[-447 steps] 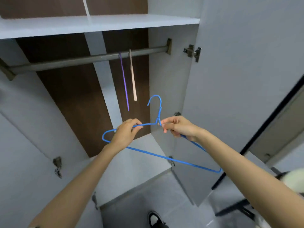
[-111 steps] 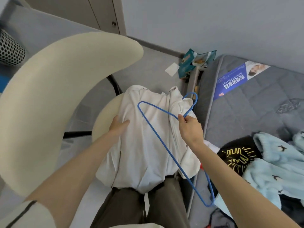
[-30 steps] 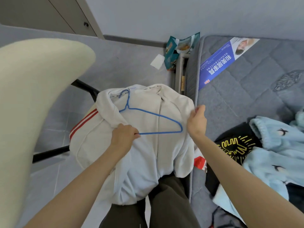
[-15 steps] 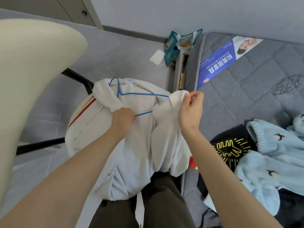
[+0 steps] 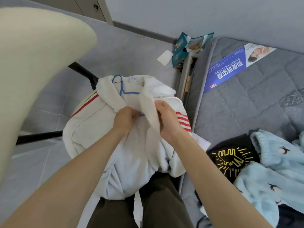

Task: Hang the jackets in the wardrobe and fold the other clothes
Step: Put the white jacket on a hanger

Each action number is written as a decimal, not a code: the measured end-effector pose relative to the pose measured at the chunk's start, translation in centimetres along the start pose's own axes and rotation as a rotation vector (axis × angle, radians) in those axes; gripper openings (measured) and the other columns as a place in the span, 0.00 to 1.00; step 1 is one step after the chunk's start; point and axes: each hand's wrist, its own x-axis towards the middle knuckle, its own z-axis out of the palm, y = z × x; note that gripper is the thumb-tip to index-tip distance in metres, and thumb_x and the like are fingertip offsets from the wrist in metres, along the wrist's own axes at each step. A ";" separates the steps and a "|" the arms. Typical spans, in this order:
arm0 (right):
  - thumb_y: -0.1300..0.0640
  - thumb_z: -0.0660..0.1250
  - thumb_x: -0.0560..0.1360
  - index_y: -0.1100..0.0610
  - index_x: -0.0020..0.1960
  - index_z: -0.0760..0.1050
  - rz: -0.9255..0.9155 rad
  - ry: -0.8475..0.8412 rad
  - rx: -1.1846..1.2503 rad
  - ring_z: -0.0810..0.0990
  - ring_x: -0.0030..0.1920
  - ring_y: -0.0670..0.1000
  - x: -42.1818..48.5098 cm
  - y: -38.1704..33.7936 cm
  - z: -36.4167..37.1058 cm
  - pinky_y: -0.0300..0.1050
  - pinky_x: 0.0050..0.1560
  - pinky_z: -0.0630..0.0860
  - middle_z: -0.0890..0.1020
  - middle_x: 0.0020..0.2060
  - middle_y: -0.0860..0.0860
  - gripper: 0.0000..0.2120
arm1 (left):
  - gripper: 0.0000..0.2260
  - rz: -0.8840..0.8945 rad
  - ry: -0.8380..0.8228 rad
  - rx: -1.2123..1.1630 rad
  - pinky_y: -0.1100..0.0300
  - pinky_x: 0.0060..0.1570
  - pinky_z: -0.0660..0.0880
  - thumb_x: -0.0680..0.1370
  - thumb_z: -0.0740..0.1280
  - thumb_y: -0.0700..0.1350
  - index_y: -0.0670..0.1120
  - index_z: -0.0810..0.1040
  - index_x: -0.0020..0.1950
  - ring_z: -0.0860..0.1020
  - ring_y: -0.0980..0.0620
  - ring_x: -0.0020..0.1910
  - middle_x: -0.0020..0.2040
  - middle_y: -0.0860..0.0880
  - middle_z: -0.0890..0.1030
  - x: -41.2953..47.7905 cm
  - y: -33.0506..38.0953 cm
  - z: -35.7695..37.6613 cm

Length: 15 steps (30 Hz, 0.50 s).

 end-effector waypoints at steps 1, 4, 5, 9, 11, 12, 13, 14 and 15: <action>0.59 0.58 0.80 0.56 0.48 0.71 0.040 0.014 -0.069 0.71 0.35 0.49 0.3 1.0 0.1 0.37 0.30 0.72 0.73 0.35 0.51 0.05 | 0.11 -0.008 0.035 -0.142 0.63 0.52 0.69 0.77 0.65 0.38 0.43 0.83 0.57 0.78 0.43 0.56 0.58 0.43 0.81 -0.6 -0.7 -0.1; 0.58 0.54 0.82 0.61 0.57 0.72 0.020 0.045 -0.516 0.73 0.44 0.50 1.8 4.2 -1.0 0.43 0.46 0.75 0.75 0.44 0.55 0.11 | 0.17 -0.024 0.152 -0.339 0.58 0.64 0.68 0.77 0.66 0.38 0.45 0.76 0.66 0.71 0.51 0.66 0.69 0.47 0.70 -3.4 -3.1 0.2; 0.59 0.54 0.82 0.63 0.60 0.72 0.021 0.040 -0.587 0.74 0.48 0.51 2.1 5.1 -1.4 0.47 0.55 0.74 0.77 0.50 0.58 0.13 | 0.20 -0.011 0.187 -0.380 0.61 0.64 0.68 0.77 0.67 0.38 0.46 0.72 0.69 0.67 0.55 0.68 0.71 0.50 0.67 -4.7 -3.8 0.7; 0.57 0.56 0.81 0.58 0.56 0.78 -0.080 0.092 -0.724 0.78 0.48 0.49 1.1 8.0 -3.2 0.44 0.53 0.73 0.82 0.49 0.51 0.13 | 0.33 -0.028 0.225 -0.422 0.71 0.57 0.67 0.73 0.72 0.41 0.55 0.61 0.73 0.69 0.59 0.60 0.62 0.60 0.62 -10.5 -6.2 2.7; 0.54 0.60 0.79 0.56 0.48 0.77 -0.172 0.108 -0.921 0.76 0.45 0.48 0.1 9.9 -4.9 0.44 0.47 0.71 0.80 0.43 0.48 0.09 | 0.32 -0.096 0.212 -0.373 0.65 0.59 0.66 0.73 0.72 0.47 0.53 0.61 0.74 0.68 0.58 0.60 0.61 0.57 0.65 -13.0 -7.6 3.7; 0.54 0.62 0.77 0.56 0.48 0.76 -0.202 0.113 -1.054 0.75 0.45 0.48 -0.5 11.0 -5.7 0.44 0.47 0.70 0.78 0.43 0.48 0.07 | 0.32 -0.127 0.204 -0.352 0.63 0.60 0.66 0.73 0.72 0.50 0.51 0.61 0.73 0.69 0.57 0.61 0.61 0.55 0.67 -14.1 -8.2 4.0; 0.54 0.64 0.76 0.56 0.51 0.75 -0.217 0.118 -1.197 0.74 0.49 0.50 -1.1 12.2 -6.6 0.45 0.51 0.70 0.77 0.48 0.49 0.07 | 0.31 -0.153 0.200 -0.344 0.62 0.60 0.66 0.74 0.71 0.51 0.50 0.62 0.73 0.69 0.56 0.61 0.62 0.54 0.69 -15.1 -8.8 4.3; 0.53 0.65 0.75 0.55 0.57 0.74 -0.223 0.127 -1.329 0.73 0.54 0.53 -1.6 13.2 -7.2 0.46 0.55 0.70 0.76 0.54 0.50 0.13 | 0.29 -0.171 0.204 -0.346 0.61 0.59 0.67 0.74 0.71 0.52 0.49 0.64 0.71 0.71 0.54 0.61 0.62 0.53 0.71 -15.9 -9.3 4.4; 0.53 0.65 0.74 0.55 0.63 0.71 -0.236 0.153 -1.416 0.72 0.57 0.55 -2.1 14.2 -7.7 0.48 0.57 0.69 0.74 0.59 0.52 0.18 | 0.27 -0.180 0.207 -0.350 0.59 0.58 0.70 0.73 0.70 0.52 0.48 0.66 0.69 0.73 0.53 0.60 0.62 0.52 0.73 -16.7 -9.8 4.4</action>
